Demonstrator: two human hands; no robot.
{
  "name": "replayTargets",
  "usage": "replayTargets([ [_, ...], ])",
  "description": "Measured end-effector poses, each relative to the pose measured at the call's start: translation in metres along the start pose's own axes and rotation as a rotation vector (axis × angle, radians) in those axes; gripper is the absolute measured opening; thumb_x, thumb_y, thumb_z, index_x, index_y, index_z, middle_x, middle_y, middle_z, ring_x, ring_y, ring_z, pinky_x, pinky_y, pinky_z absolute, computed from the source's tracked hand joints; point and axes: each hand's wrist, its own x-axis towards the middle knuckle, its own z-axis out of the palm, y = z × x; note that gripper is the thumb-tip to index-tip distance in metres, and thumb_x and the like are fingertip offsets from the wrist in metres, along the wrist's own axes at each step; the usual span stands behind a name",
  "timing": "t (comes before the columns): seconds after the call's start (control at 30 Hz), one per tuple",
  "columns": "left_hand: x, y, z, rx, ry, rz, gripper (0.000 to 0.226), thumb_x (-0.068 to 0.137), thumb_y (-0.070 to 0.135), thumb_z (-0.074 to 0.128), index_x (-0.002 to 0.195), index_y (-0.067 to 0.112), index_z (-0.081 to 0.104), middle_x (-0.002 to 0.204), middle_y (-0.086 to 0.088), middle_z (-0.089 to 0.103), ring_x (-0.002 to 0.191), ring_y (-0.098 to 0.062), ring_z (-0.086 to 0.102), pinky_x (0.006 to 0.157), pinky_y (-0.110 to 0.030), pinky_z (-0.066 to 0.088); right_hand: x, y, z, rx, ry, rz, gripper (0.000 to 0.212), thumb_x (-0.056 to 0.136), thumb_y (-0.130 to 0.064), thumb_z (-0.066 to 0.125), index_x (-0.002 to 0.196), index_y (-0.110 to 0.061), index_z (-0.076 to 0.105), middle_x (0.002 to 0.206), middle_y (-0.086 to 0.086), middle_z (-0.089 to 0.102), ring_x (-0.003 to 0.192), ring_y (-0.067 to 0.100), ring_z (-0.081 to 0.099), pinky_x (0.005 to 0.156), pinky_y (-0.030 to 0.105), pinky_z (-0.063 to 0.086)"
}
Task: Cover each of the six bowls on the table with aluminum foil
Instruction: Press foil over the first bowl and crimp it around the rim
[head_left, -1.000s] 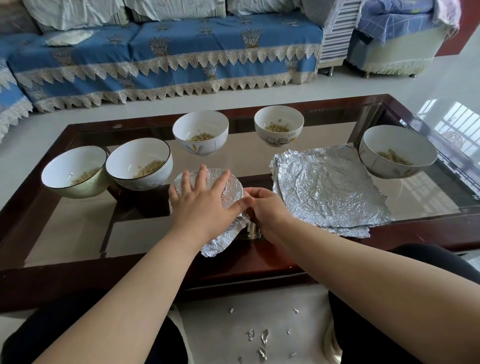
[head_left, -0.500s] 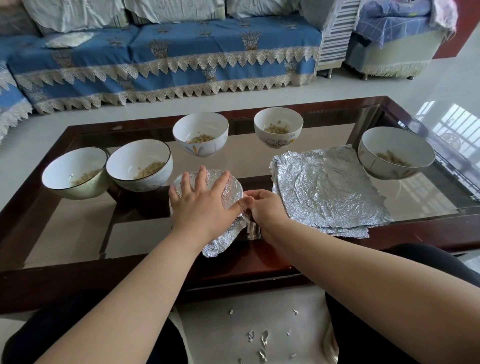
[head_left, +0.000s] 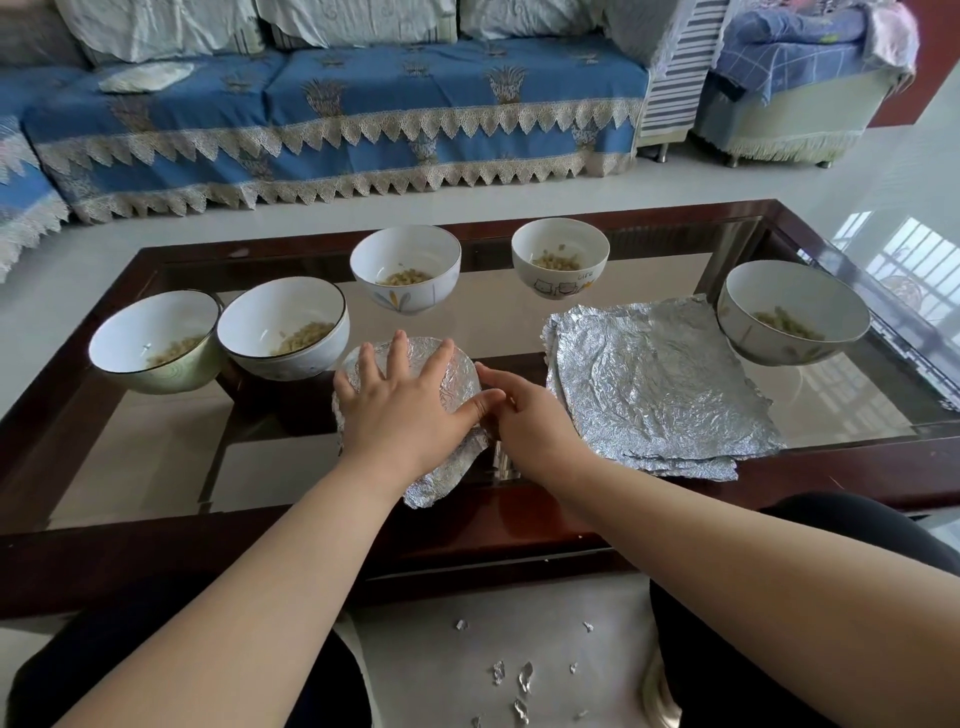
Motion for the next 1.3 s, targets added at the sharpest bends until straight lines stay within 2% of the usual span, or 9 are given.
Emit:
replayTargets([
  [0.13, 0.000, -0.003, -0.001, 0.004, 0.007, -0.026, 0.105, 0.062, 0.093, 0.000, 0.155, 0.045, 0.009, 0.167, -0.009, 0.002, 0.151, -0.040, 0.000, 0.117, -0.063, 0.008, 0.011, 0.000, -0.002, 0.151, -0.122, 0.043, 0.035, 0.096, -0.027, 0.046, 0.129, -0.027, 0.061, 0.093, -0.008, 0.065, 0.088, 0.009, 0.057, 0.100, 0.042, 0.048],
  [0.3, 0.003, -0.003, -0.005, -0.027, -0.042, -0.061, 0.106, 0.062, 0.093, -0.003, 0.156, 0.044, 0.008, 0.167, -0.007, 0.000, 0.151, -0.039, -0.003, 0.117, -0.063, 0.007, 0.022, -0.005, -0.008, 0.305, -0.178, 0.096, 0.024, 0.094, -0.042, 0.058, 0.094, -0.022, 0.070, 0.070, -0.005, 0.057, 0.065, 0.010, 0.053, 0.078, 0.033, 0.050],
  [0.43, 0.002, -0.017, -0.019, -0.062, -0.122, -0.030, 0.111, 0.057, 0.096, 0.004, 0.156, 0.044, 0.008, 0.167, -0.001, 0.001, 0.152, -0.033, 0.001, 0.118, -0.057, 0.013, 0.027, -0.003, -0.006, 0.218, -0.131, 0.033, 0.026, 0.090, -0.025, 0.066, 0.113, -0.014, 0.068, 0.064, -0.013, 0.061, 0.048, -0.005, 0.052, 0.060, 0.015, 0.044],
  [0.57, -0.010, -0.026, -0.017, 0.033, -0.105, 0.002, 0.121, 0.053, 0.098, 0.009, 0.157, 0.037, -0.003, 0.167, -0.002, 0.003, 0.148, -0.034, 0.008, 0.113, -0.053, 0.022, 0.034, -0.005, -0.011, 0.157, -0.099, 0.019, 0.023, 0.091, -0.025, 0.066, 0.110, -0.013, 0.065, 0.086, -0.006, 0.067, 0.068, 0.003, 0.060, 0.071, 0.020, 0.048],
  [0.73, -0.014, -0.023, -0.006, 0.079, 0.000, 0.008, 0.125, 0.055, 0.098, 0.003, 0.158, 0.028, -0.007, 0.165, -0.009, 0.007, 0.150, -0.034, 0.002, 0.118, -0.055, 0.010, 0.032, 0.001, -0.014, 0.301, -0.166, 0.145, 0.020, 0.093, -0.036, 0.062, 0.090, -0.016, 0.061, 0.071, -0.005, 0.053, 0.057, 0.010, 0.047, 0.056, 0.026, 0.041],
  [0.83, -0.014, -0.023, -0.003, 0.040, -0.018, 0.043, 0.126, 0.057, 0.097, 0.005, 0.159, 0.023, -0.008, 0.166, -0.010, -0.009, 0.152, -0.030, -0.014, 0.121, -0.050, -0.005, 0.023, -0.003, -0.018, 0.563, -0.308, 0.335, 0.030, 0.095, -0.040, 0.056, 0.104, -0.012, 0.056, 0.073, -0.002, 0.048, 0.052, 0.009, 0.044, 0.046, 0.021, 0.043],
  [1.0, -0.013, -0.024, -0.002, 0.038, -0.036, 0.110, 0.128, 0.059, 0.099, -0.003, 0.159, 0.020, -0.007, 0.165, -0.007, -0.016, 0.152, -0.027, -0.017, 0.123, -0.047, -0.003, 0.021, -0.005, -0.024, 0.573, -0.395, 0.369, 0.033, 0.098, -0.041, 0.049, 0.115, -0.014, 0.055, 0.075, -0.002, 0.050, 0.055, 0.010, 0.046, 0.045, 0.021, 0.046],
  [1.17, -0.011, -0.025, -0.001, 0.010, -0.078, 0.115, 0.130, 0.048, 0.098, -0.007, 0.159, 0.030, -0.007, 0.165, -0.010, -0.016, 0.151, -0.033, -0.019, 0.122, -0.050, -0.004, 0.021, -0.001, -0.017, 0.748, -0.413, 0.422, 0.031, 0.098, -0.038, 0.050, 0.111, -0.013, 0.063, 0.082, 0.000, 0.065, 0.059, 0.012, 0.060, 0.060, 0.029, 0.054],
  [1.3, -0.012, -0.024, -0.002, -0.001, -0.083, 0.102, 0.128, 0.050, 0.101, -0.005, 0.159, 0.033, -0.006, 0.165, -0.009, -0.018, 0.151, -0.032, -0.020, 0.121, -0.051, -0.005, 0.022, 0.004, -0.016, 0.933, -0.461, 0.427, 0.037, 0.094, -0.031, 0.056, 0.120, -0.005, 0.062, 0.100, 0.008, 0.068, 0.086, 0.021, 0.067, 0.080, 0.036, 0.056],
])
